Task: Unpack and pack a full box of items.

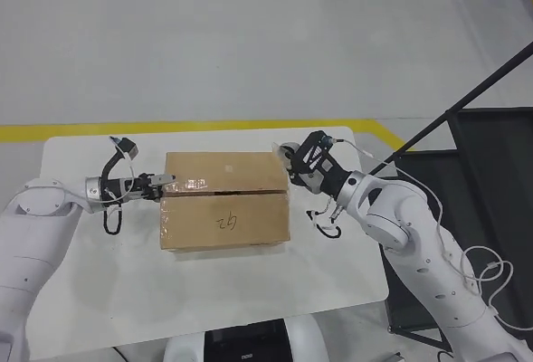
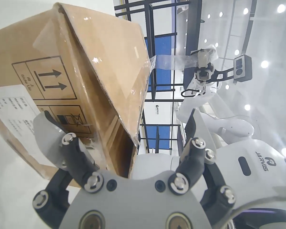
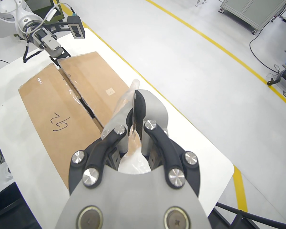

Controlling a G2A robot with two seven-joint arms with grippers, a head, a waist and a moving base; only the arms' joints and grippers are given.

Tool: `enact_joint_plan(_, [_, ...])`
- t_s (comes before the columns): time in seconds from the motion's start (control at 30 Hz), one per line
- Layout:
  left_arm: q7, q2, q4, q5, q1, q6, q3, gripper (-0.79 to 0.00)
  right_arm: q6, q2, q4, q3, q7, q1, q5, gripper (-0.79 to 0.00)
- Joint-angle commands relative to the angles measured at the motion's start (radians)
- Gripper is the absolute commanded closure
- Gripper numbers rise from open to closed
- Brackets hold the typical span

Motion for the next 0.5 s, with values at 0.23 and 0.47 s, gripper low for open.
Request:
enact_joint_plan(0.23, [-0.009,-0.061,0.026,-0.028,-0.057,-0.012,0.106,-0.785,0.000,-0.006,0.002,-0.017,-0.021,0.010,-0.008,0.000])
enact_joint_plan(0.47, [-0.003,-0.113,0.060,-0.051,-0.102,-0.025,0.177,-0.785,-0.002,-0.006,0.007,-0.006,-0.023,-0.007,-0.005,0.000])
